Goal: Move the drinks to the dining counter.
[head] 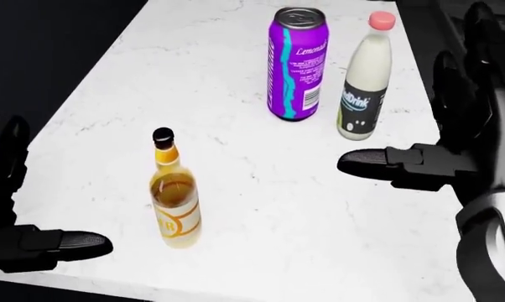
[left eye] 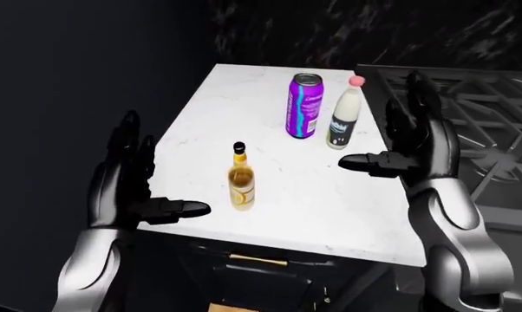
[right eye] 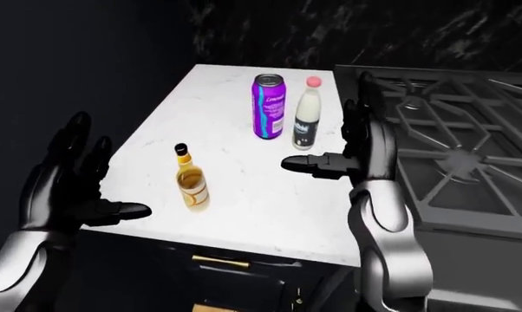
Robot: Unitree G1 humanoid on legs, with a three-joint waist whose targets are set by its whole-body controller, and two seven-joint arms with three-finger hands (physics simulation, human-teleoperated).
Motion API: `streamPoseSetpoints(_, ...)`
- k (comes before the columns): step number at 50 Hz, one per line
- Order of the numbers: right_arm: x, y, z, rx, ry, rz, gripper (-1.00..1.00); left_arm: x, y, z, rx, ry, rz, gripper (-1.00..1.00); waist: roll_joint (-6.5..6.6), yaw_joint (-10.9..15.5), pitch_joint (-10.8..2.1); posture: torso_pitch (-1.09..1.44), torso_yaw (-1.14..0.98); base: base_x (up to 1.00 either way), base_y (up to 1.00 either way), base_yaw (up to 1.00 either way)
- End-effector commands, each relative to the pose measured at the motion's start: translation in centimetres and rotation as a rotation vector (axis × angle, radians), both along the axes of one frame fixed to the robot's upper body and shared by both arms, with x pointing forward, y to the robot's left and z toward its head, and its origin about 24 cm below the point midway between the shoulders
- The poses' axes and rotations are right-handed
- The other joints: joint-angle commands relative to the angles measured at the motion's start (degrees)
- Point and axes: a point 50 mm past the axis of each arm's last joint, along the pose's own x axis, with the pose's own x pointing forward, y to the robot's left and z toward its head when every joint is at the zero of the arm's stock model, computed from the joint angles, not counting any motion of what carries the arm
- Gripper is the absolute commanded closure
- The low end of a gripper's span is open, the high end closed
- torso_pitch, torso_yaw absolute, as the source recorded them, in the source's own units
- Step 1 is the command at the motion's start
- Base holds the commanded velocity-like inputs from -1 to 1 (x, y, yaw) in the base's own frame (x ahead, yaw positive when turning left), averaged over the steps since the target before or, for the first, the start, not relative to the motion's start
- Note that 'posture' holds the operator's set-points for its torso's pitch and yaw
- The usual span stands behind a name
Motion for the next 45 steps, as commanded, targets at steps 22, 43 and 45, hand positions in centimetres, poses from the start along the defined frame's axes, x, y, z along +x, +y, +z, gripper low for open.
streamPoseSetpoints(22, 9.9, 0.5, 2.8, -0.131, 0.024, -0.073, -1.0, 0.1, -0.6, 1.6, 0.03, -0.077, -0.015, -1.0, 0.21, 0.09, -1.11, 0.0, 0.0, 0.0, 0.0, 0.0)
streamPoseSetpoints(43, 12.9, 1.0, 2.7, -0.195, 0.054, -0.089, -1.0, 0.3, -0.7, 1.5, 0.034, -0.077, -0.016, -1.0, 0.36, 0.23, -1.65, 0.0, 0.0, 0.0, 0.0, 0.0)
streamPoseSetpoints(45, 13.1, 1.1, 2.6, -0.194, 0.056, -0.084, -1.0, 0.5, -0.7, 1.5, 0.035, -0.079, -0.017, -1.0, 0.39, 0.22, -1.67, 0.0, 0.0, 0.0, 0.0, 0.0)
